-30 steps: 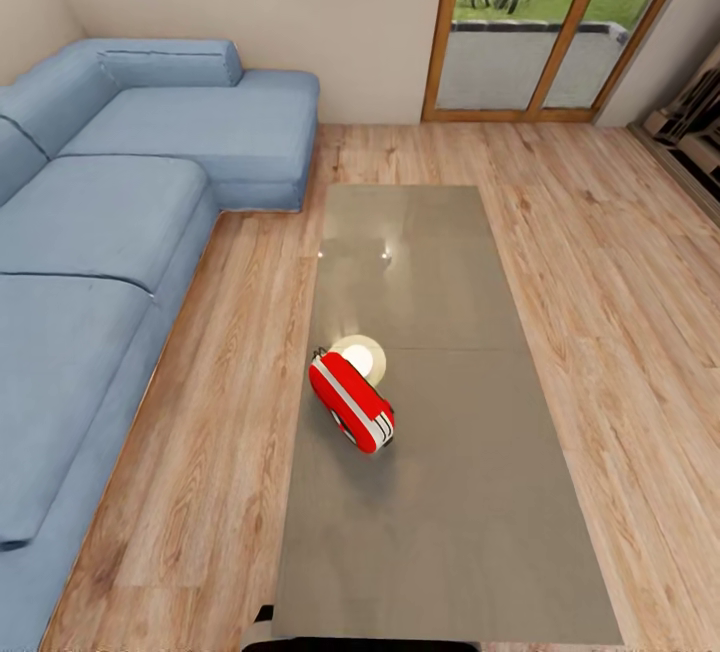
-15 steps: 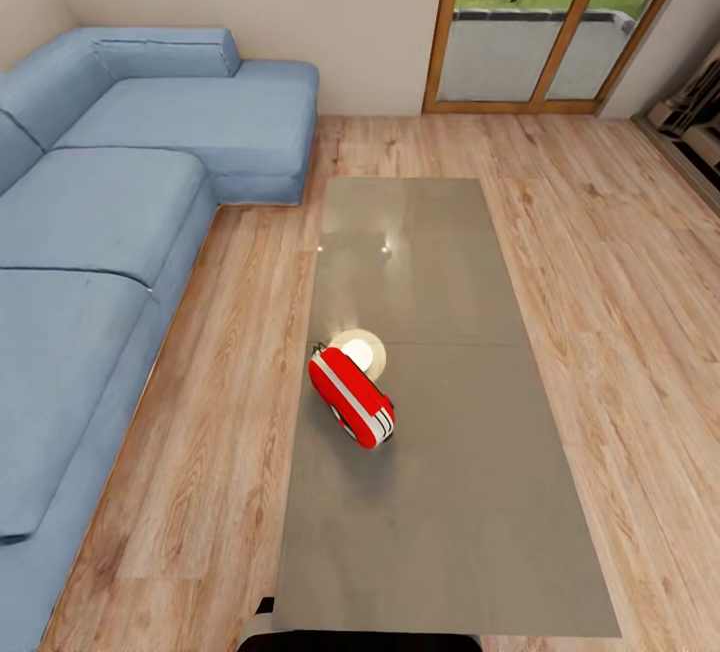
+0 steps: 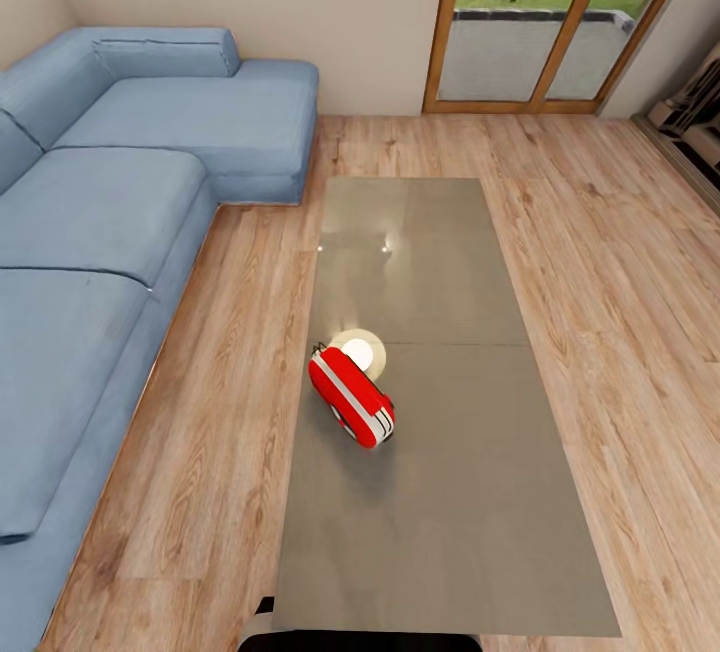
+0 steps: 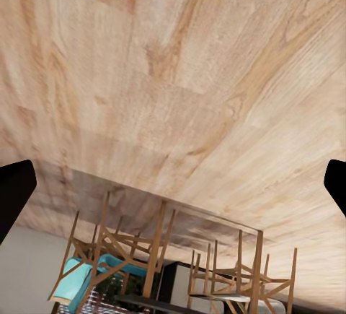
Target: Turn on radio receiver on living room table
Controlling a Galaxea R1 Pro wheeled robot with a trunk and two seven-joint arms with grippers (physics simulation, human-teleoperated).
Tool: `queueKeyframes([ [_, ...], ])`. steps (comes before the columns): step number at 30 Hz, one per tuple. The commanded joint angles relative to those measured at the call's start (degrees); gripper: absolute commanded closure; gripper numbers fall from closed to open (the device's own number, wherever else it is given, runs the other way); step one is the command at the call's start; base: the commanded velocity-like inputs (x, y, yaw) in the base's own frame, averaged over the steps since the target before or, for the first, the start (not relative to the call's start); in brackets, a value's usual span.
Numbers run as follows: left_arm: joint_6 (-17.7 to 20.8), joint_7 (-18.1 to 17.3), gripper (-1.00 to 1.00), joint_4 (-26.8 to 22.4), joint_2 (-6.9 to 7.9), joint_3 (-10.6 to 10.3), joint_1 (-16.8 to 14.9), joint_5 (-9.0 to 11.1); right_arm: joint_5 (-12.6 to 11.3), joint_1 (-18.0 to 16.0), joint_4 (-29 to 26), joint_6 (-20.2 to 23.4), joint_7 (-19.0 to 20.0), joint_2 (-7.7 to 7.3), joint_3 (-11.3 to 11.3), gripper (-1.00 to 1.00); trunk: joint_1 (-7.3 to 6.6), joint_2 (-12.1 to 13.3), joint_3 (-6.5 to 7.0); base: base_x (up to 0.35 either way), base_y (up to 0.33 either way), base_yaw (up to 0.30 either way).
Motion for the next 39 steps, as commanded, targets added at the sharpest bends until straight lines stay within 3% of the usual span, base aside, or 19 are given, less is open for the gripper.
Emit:
queueKeyframes([
  [1,0.0,0.0,-1.0,0.0,0.01,0.0,0.0,0.0,0.0,0.0,0.0,0.0,0.02,0.0,0.0,-1.0,0.0,0.0,0.0,0.0,0.0,0.0],
  [23,0.02,0.04,-1.0,0.0,-0.04,-0.01,0.0,0.0,0.09,0.0,0.0,-0.2,-0.05,0.11,-0.02,-1.0,0.0,0.0,-0.04,0.0,0.0,0.0],
  [39,0.07,0.08,-1.0,-0.04,-0.11,0.04,0.0,0.0,0.09,0.0,0.0,-0.26,-0.49,0.07,0.03,-1.0,0.0,0.0,-1.37,0.0,0.0,0.0],
])
